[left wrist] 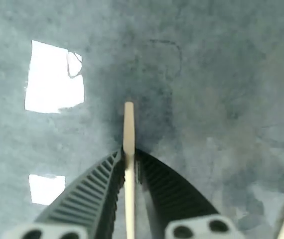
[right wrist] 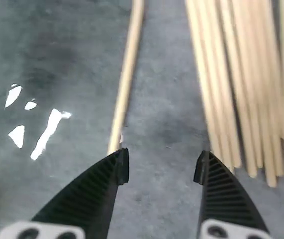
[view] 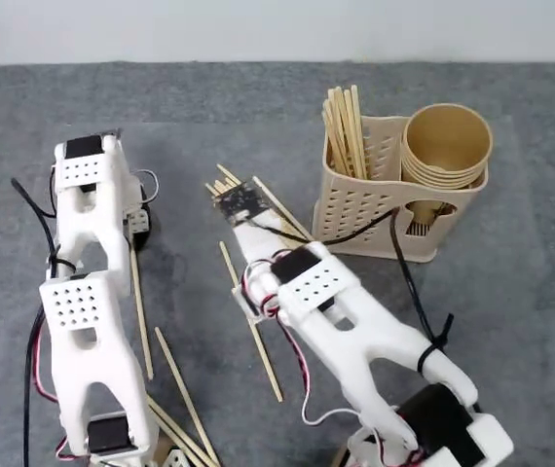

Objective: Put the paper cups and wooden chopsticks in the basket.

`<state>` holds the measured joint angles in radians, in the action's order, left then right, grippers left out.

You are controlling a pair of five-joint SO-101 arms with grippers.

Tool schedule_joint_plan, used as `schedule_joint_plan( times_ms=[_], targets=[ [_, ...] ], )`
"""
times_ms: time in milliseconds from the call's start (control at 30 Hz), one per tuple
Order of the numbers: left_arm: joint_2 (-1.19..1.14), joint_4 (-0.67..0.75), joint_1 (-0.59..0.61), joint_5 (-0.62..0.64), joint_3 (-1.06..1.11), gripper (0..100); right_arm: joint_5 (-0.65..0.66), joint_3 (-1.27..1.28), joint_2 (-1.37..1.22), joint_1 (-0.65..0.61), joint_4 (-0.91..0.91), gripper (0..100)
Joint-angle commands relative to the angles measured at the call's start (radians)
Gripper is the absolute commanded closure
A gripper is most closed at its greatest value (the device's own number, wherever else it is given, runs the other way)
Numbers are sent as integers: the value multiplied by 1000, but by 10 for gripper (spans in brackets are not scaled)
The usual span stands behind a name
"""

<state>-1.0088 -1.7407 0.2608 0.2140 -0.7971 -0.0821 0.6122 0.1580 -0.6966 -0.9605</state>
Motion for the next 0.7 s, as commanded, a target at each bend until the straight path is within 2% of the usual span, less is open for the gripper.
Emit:
schedule_joint_plan(
  times_ms=[0,167,533,600,667],
  targets=[
    [-21,-11,69,28,-85,989,-6,-55,1,-36,70,768],
    [-21,-12,121,28,-151,989,-3,-68,-42,-81,163,768],
    [-21,-12,133,25,-203,989,-5,-272,-372,-48,160,769],
    [-21,-12,135,25,-223,989,-3,-299,-421,-25,160,805],
    [-21,-12,135,28,-246,989,-3,-324,-461,-12,160,884]
  ],
)
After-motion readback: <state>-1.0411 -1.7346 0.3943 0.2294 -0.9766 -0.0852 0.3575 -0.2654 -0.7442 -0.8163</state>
